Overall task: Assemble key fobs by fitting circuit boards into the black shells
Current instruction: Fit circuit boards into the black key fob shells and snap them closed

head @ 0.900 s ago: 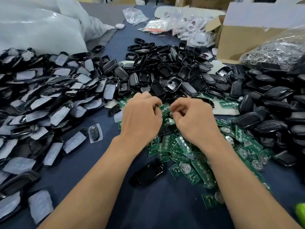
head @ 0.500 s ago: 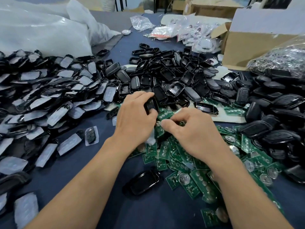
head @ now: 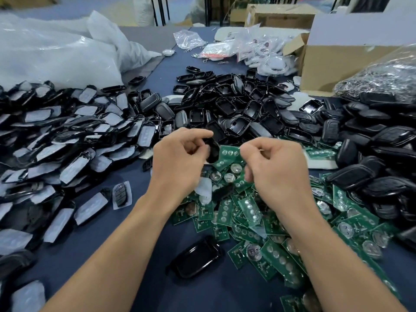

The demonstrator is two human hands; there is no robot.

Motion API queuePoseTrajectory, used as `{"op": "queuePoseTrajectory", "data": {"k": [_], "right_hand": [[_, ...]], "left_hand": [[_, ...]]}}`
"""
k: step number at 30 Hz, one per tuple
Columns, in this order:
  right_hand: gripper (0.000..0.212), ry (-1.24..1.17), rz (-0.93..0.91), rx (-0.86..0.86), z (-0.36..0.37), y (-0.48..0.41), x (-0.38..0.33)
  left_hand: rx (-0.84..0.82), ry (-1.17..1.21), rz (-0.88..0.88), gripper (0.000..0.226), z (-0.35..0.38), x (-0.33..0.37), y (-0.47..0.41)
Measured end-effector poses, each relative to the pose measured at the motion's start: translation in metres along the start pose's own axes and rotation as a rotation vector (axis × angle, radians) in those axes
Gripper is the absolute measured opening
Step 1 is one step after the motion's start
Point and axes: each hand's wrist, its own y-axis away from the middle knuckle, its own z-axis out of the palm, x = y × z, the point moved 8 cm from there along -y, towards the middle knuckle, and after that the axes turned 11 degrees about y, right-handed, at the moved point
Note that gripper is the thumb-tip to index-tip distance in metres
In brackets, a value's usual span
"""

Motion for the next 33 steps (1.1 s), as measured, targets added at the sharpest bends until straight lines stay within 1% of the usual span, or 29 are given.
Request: {"op": "queuePoseTrajectory", "data": {"k": [2, 3, 5, 7, 8, 12, 14, 16, 17, 19, 21, 23, 25, 27, 30, 33], "right_hand": [[0.024, -0.11, 0.073, 0.044, -0.005, 0.0, 0.005], [0.022, -0.141, 0.089, 0.032, -0.004, 0.0, 0.006], [0.017, -0.191, 0.114, -0.003, 0.0, -0.001, 0.007], [0.015, -0.254, 0.151, 0.007, -0.001, -0.002, 0.011], [0.017, -0.289, 0.168, 0.018, -0.003, -0.003, 0.014], [0.021, -0.468, 0.243, -0.003, -0.004, -0.006, 0.021], [0.016, -0.522, 0.256, -0.011, -0.002, -0.006, 0.022], [0.01, -0.54, 0.258, -0.005, -0.001, -0.006, 0.022], [0.008, -0.54, 0.259, 0.0, 0.0, -0.006, 0.022], [0.008, -0.535, 0.251, 0.005, -0.001, -0.007, 0.021], [0.008, -0.531, 0.223, -0.004, -0.001, -0.006, 0.019], [0.009, -0.524, 0.187, -0.017, -0.002, -0.005, 0.016], [0.01, -0.514, 0.164, -0.021, -0.002, -0.004, 0.014], [0.011, -0.519, 0.157, -0.013, -0.003, -0.005, 0.013], [0.01, -0.509, 0.168, 0.02, -0.005, -0.005, 0.015], [0.009, -0.457, 0.184, 0.047, -0.006, -0.004, 0.016]], "left_hand": [[0.013, 0.047, -0.028, 0.027, 0.0, -0.001, 0.002], [0.017, 0.048, -0.024, 0.028, 0.0, 0.001, 0.002], [-0.027, -0.017, 0.03, 0.039, 0.002, 0.008, 0.003], [-0.137, -0.151, 0.087, 0.049, 0.01, 0.01, 0.004], [-0.179, -0.204, 0.09, 0.049, 0.013, 0.009, 0.005], [-0.27, -0.36, 0.073, 0.026, 0.023, 0.004, 0.007], [-0.296, -0.397, 0.039, 0.02, 0.023, 0.0, 0.006], [-0.277, -0.323, 0.005, 0.011, 0.019, 0.001, 0.004], [-0.249, -0.272, -0.003, 0.013, 0.016, 0.002, 0.005], [-0.144, -0.218, -0.006, 0.021, 0.01, 0.005, 0.007], [-0.025, -0.187, -0.007, 0.019, 0.005, 0.009, 0.011], [0.017, -0.045, -0.021, 0.015, 0.006, 0.011, 0.014], [-0.019, 0.116, -0.051, 0.017, 0.011, 0.01, 0.014], [-0.132, 0.228, -0.1, 0.023, 0.021, 0.007, 0.014], [-0.301, 0.434, -0.225, 0.027, 0.035, 0.004, 0.015], [-0.383, 0.59, -0.287, 0.031, 0.04, 0.002, 0.015]]}}
